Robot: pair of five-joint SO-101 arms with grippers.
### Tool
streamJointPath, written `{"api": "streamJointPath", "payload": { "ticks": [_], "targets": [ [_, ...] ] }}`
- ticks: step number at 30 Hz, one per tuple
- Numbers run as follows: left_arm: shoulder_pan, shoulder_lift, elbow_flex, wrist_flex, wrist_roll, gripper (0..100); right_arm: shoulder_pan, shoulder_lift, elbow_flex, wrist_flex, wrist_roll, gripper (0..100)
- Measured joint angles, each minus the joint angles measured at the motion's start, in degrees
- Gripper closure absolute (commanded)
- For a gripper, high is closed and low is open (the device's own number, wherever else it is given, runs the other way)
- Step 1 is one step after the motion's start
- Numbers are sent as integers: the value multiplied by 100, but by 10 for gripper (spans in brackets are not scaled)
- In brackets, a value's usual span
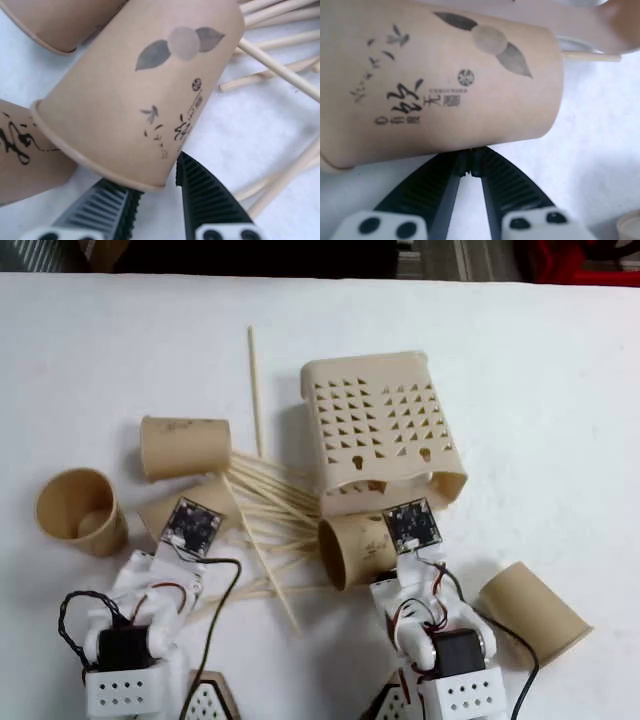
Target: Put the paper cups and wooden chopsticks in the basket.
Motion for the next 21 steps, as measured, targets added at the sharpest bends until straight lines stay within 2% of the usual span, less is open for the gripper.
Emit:
{"api": "streamJointPath", "payload": {
  "ticks": [16, 21],
  "targets": [
    [0, 0, 0, 0, 0, 886, 0, 0, 0, 0, 0, 981],
    [0, 0, 0, 0, 0, 884, -255, 0, 0, 0, 0, 981]
  ]
}}
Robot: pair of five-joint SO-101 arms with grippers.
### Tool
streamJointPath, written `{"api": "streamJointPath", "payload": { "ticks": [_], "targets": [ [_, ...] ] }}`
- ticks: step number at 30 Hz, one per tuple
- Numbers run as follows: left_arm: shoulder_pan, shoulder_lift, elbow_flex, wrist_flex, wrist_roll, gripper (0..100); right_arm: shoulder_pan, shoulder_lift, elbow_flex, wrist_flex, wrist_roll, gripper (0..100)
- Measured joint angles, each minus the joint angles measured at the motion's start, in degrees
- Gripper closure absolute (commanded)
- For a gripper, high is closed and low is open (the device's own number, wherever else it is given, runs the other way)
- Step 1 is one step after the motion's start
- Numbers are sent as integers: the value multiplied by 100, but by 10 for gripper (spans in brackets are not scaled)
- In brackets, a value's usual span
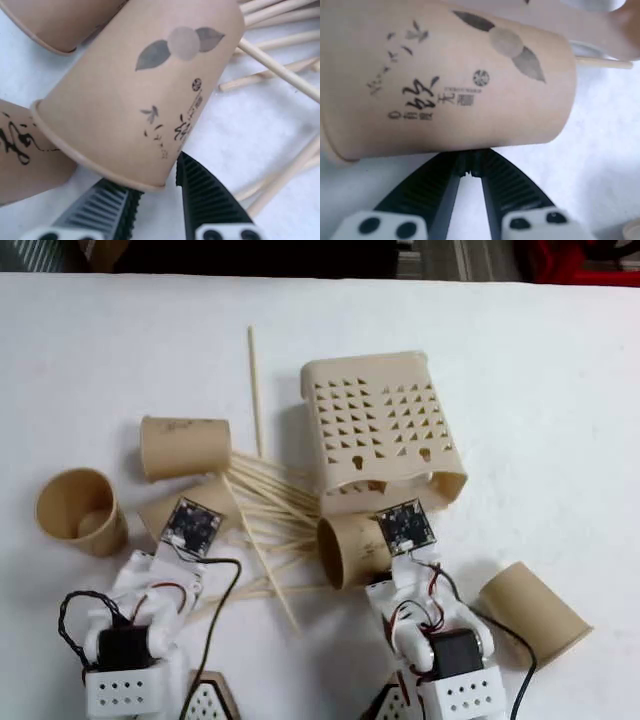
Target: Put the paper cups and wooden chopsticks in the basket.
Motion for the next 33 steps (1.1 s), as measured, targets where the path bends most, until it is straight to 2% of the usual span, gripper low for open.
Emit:
{"api": "streamJointPath", "payload": {
  "ticks": [2, 5, 10, 13, 16, 21, 26, 30, 33],
  "targets": [
    [0, 0, 0, 0, 0, 884, -62, 0, 0, 0, 0, 981],
    [0, 18, -88, 26, -9, 884, 237, 0, -18, 0, 0, 981],
    [0, 9, -642, 26, -9, 884, 1556, 0, -510, -141, 0, 981],
    [0, 9, -721, -70, -9, 886, 1978, 0, -958, -492, 176, 981],
    [0, 9, -721, -325, -9, 884, 2040, 0, -1424, -651, 800, 967],
    [0, 18, -721, -413, -9, 884, 2048, -35, -2251, -756, 1767, 833],
    [0, 18, -712, -413, -9, 883, 2057, -18, -2664, -1073, 2514, 824],
    [0, 18, -712, -413, -9, 883, 2048, 510, -2734, -1380, 3103, 745],
    [0, 18, -712, -413, -9, 883, 2057, 1327, -2901, -1556, 3262, 697]
  ]
}}
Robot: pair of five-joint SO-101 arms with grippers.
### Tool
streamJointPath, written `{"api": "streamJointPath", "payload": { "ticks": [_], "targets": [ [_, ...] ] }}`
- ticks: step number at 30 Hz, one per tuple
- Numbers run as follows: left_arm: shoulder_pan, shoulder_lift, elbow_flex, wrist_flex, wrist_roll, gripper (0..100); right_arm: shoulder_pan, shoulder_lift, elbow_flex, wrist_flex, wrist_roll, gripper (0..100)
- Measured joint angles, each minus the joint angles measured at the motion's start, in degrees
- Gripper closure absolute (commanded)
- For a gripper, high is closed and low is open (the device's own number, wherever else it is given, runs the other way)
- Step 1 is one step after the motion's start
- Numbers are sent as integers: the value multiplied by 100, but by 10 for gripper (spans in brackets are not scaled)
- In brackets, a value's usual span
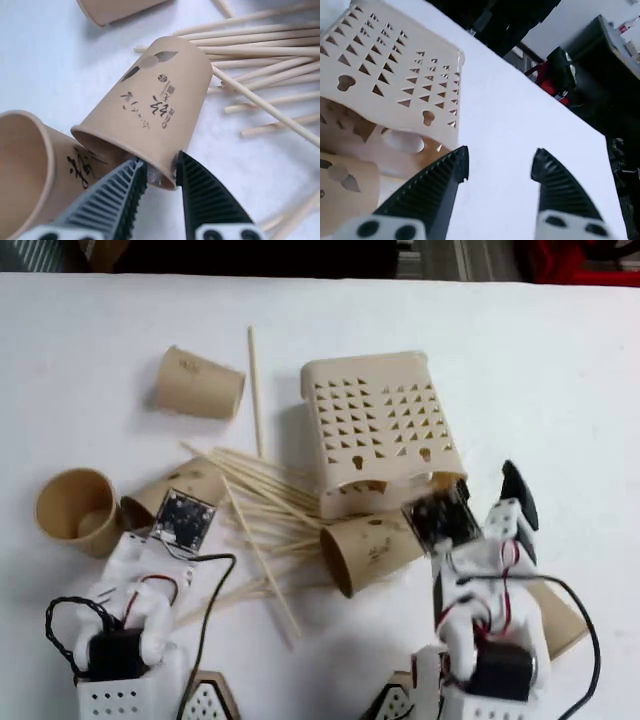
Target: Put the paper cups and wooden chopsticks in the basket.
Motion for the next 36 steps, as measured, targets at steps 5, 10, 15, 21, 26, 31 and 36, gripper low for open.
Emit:
{"api": "streamJointPath", "payload": {
  "ticks": [5, 10, 15, 21, 26, 31, 36],
  "targets": [
    [0, 0, 0, 0, 0, 882, -9, 1793, -835, -53, 35, 696],
    [0, 0, 0, 0, 0, 882, -123, 3701, -1574, -62, 70, 696],
    [0, 0, 0, 0, -9, 882, -387, 5213, -2180, -114, 325, 697],
    [0, 0, 0, 0, -9, 882, -396, 6400, -2532, -519, 888, 697],
    [0, 0, 0, 0, -9, 882, -387, 7042, -2532, -1266, 1046, 715],
    [0, 0, 0, 0, -9, 882, -369, 7358, -2532, -1943, 1046, 926],
    [0, 0, 0, 0, -9, 882, -387, 7349, -2655, -2110, 1055, 976]
  ]
}}
